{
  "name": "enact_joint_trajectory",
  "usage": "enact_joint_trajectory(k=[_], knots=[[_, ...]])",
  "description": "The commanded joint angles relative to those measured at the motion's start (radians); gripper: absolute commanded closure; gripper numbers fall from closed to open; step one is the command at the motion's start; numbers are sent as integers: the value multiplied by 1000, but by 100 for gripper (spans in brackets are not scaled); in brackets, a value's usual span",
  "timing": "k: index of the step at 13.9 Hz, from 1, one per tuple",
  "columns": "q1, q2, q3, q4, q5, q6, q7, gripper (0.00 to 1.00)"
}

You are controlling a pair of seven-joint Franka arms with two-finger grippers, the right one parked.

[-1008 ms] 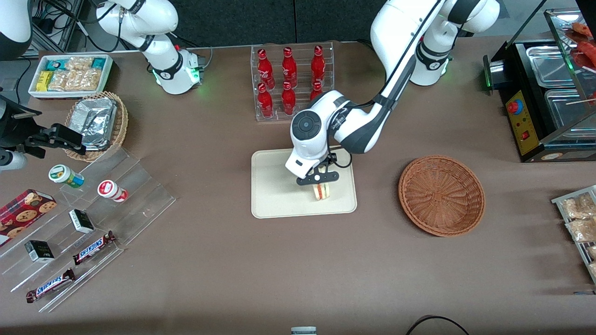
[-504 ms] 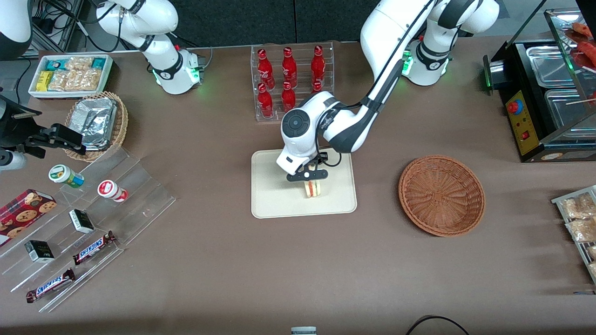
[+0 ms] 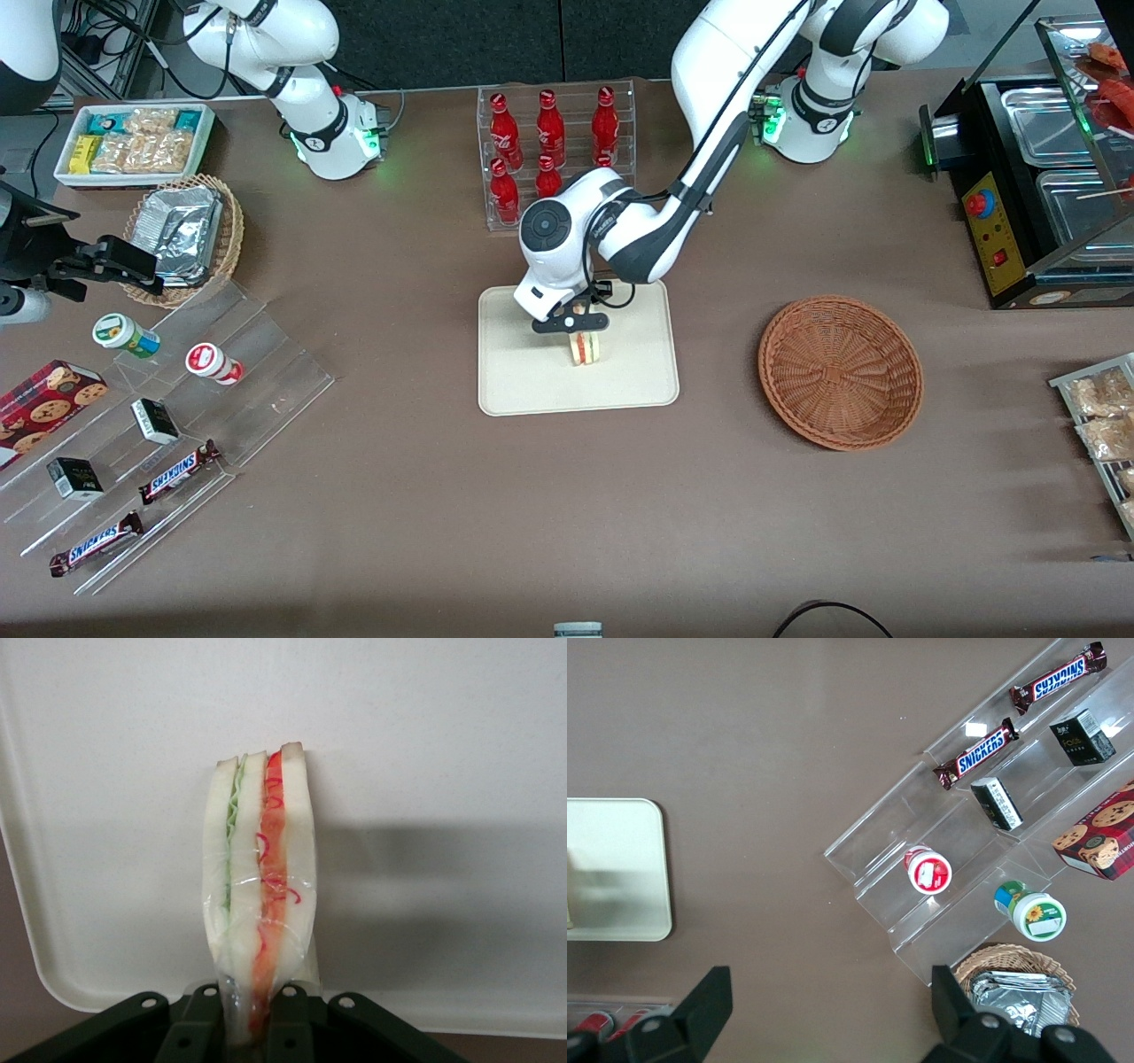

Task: Place sandwich from basket to tray
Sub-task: 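Lower the sandwich onto the tray and open the left gripper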

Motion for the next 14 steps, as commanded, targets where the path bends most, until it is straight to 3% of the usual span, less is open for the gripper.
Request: enact_joint_trajectory(k=[1, 2, 3, 4, 5, 11, 14], knots=[[-12, 16, 15, 28, 4, 0, -16, 96], [-12, 17, 15, 28, 4, 0, -15, 85], [-12, 17, 15, 28, 4, 0, -15, 43], [-12, 17, 15, 29, 4, -2, -13, 14], [-12, 16, 15, 34, 4, 0, -13, 2], [5, -108, 24, 72, -18, -143, -41, 0], [109, -255, 36, 67, -54, -288, -96, 0]])
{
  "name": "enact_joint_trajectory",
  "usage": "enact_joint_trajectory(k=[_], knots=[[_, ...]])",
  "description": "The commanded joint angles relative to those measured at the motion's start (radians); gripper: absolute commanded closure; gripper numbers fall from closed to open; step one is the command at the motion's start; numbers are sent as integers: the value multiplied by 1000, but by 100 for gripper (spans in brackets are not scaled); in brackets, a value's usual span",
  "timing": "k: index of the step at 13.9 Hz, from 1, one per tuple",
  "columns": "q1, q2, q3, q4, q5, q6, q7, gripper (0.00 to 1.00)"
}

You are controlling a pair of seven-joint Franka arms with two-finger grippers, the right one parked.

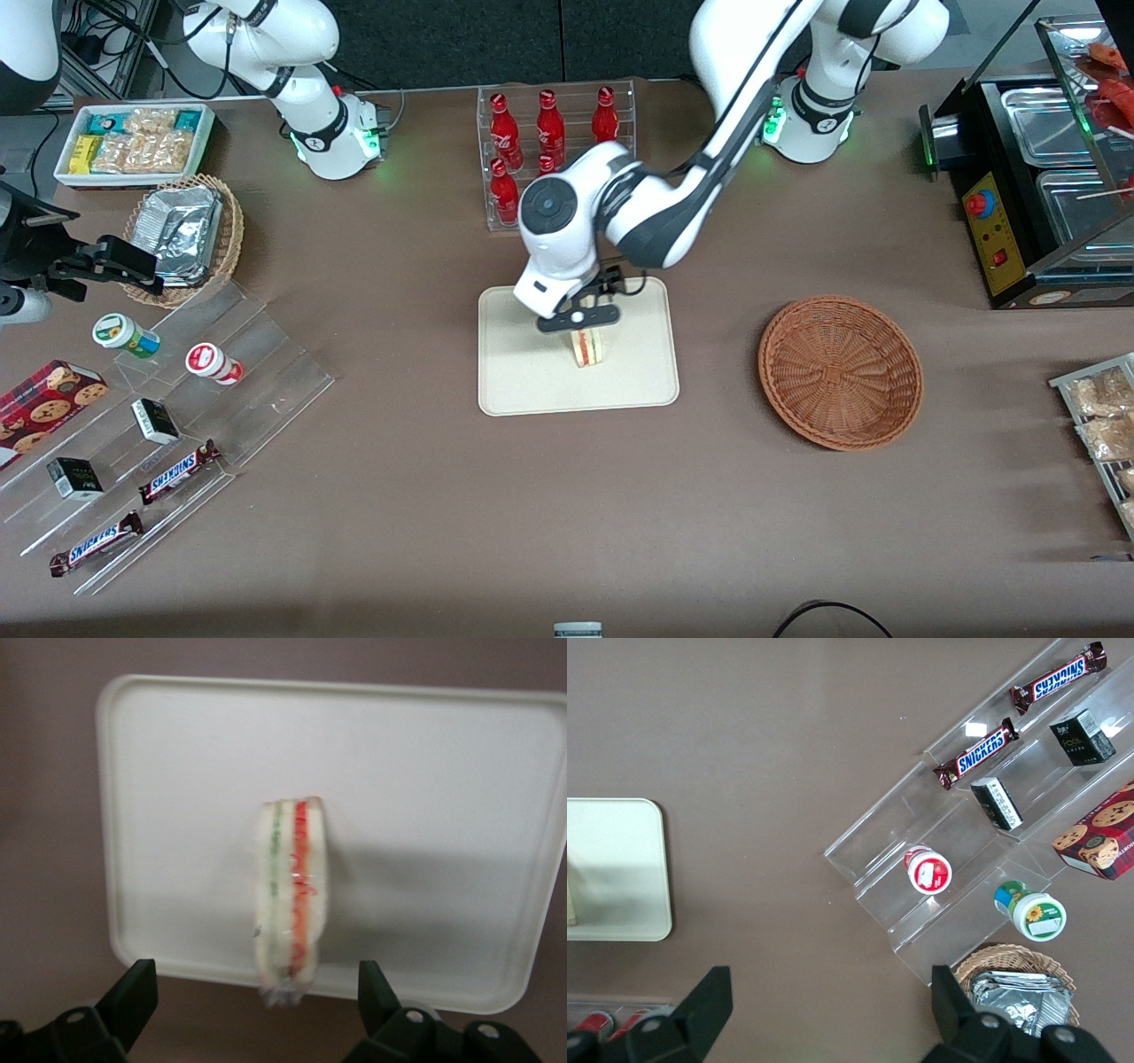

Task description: Place sandwich from basket to tray

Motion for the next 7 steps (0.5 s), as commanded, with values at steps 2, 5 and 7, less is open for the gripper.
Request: enact_joint_trajectory(k=[2, 5, 7], knots=[[131, -219, 2, -31, -65, -181, -8, 0], [251, -323, 2, -37, -68, -314, 132, 0], [343, -360, 2, -40, -70, -403, 273, 0]])
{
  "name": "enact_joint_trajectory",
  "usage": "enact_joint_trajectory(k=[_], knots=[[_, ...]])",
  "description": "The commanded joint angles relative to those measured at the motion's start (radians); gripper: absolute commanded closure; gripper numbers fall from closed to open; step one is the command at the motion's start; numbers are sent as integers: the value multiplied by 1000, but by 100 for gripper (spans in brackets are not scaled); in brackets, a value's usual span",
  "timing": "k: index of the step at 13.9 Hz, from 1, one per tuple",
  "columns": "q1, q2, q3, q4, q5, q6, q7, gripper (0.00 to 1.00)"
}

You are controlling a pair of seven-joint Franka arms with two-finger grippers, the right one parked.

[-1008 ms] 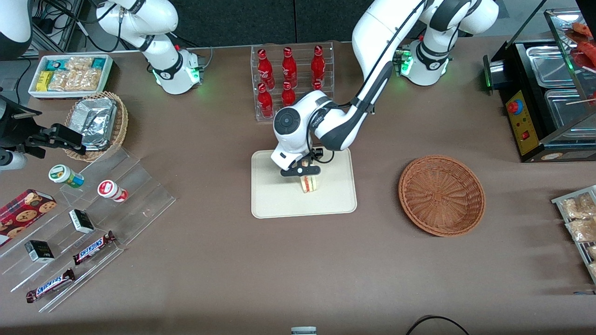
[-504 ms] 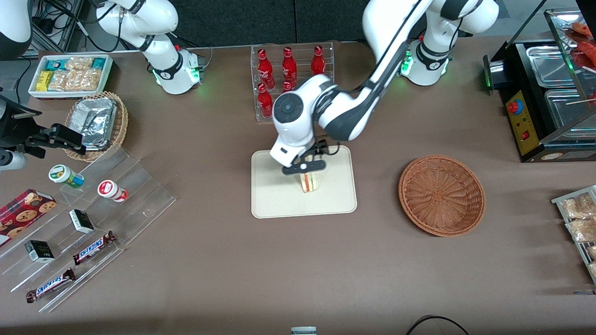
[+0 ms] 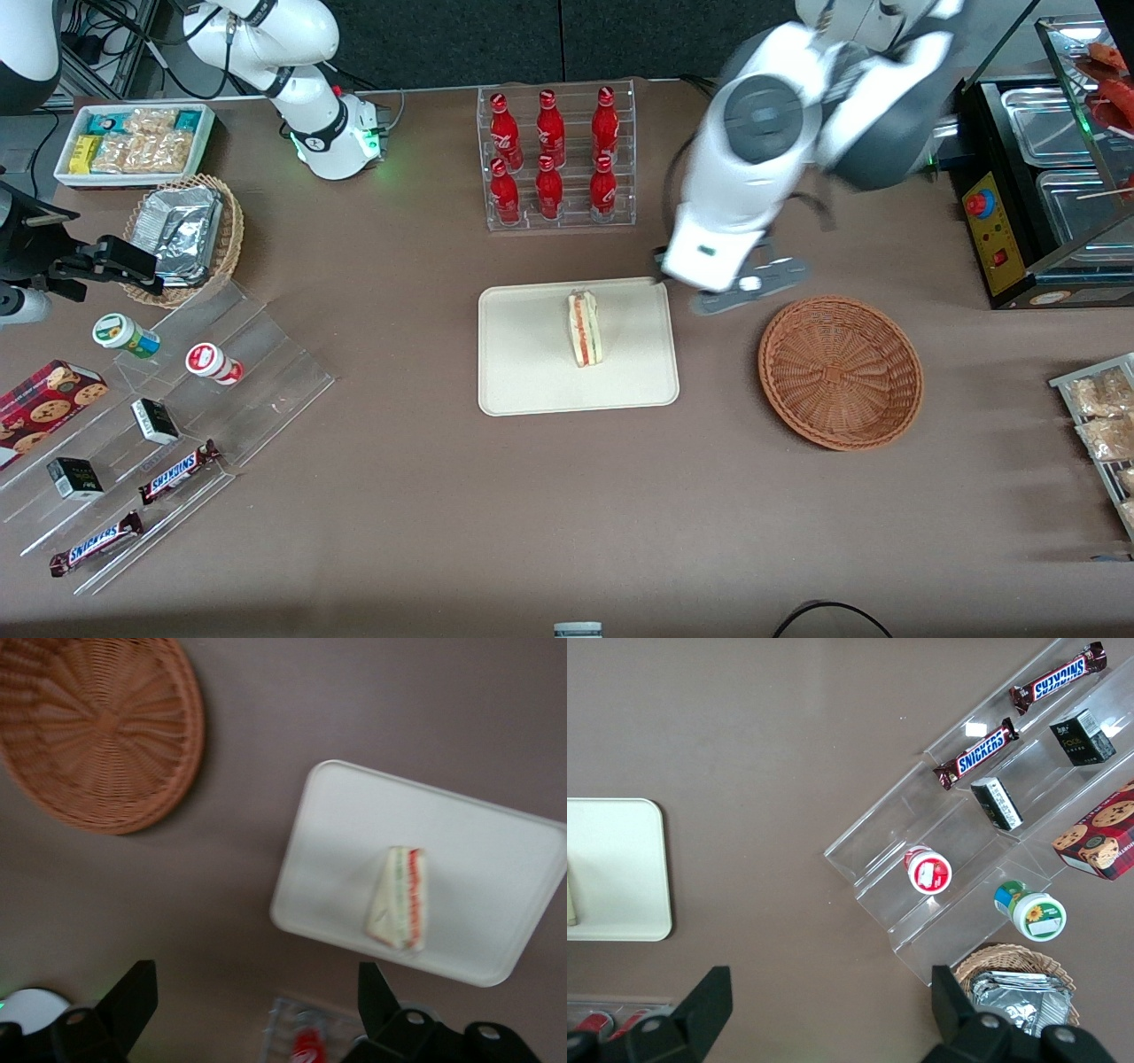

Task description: Place sandwich from basket to tray

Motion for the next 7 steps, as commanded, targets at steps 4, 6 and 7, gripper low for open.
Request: enact_joint_trajectory(k=[4, 6, 7], knots=[[249, -98, -11, -50, -21, -92, 348, 0], [319, -133, -11, -54, -20, -152, 504, 0], [352, -161, -11, -79, -18, -163, 557, 0]])
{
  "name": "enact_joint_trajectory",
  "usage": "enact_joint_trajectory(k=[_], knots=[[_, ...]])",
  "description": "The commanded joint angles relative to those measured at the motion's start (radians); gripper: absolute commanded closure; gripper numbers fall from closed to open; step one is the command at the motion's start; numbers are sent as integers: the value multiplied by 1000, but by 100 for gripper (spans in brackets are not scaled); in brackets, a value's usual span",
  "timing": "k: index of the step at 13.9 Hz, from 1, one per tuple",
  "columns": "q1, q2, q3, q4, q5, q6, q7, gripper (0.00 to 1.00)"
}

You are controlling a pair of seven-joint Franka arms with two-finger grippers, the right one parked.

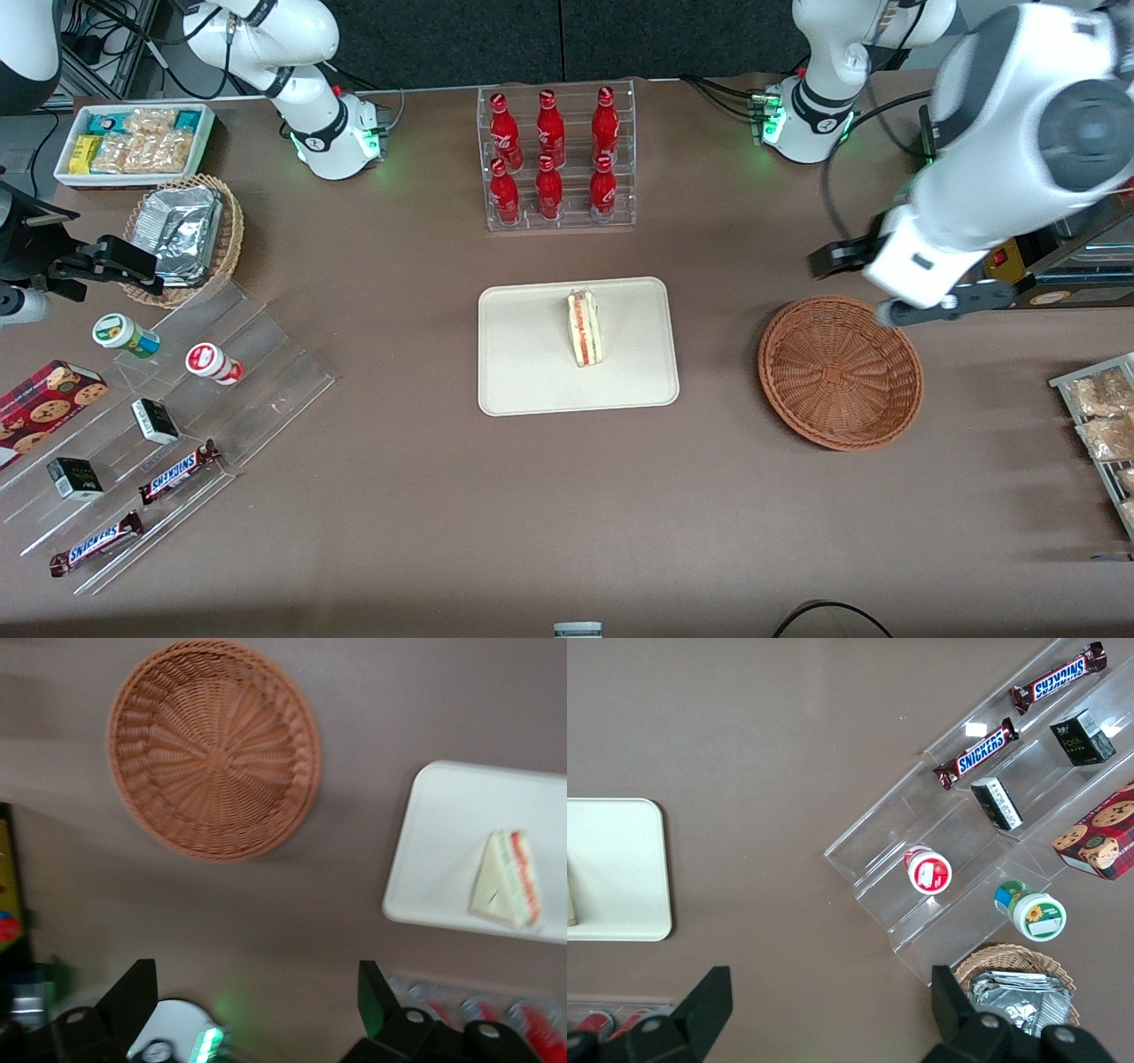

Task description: Place sandwich from basket to tray

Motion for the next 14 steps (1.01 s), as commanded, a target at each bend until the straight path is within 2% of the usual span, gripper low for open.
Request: enact_joint_trajectory(k=[1, 8, 10, 14], knots=[[84, -109, -15, -93, -11, -18, 148, 0], [216, -171, -12, -144, 6, -4, 371, 0], [211, -160, -17, -127, 46, -1, 370, 0], [207, -134, -18, -93, 46, -9, 371, 0]])
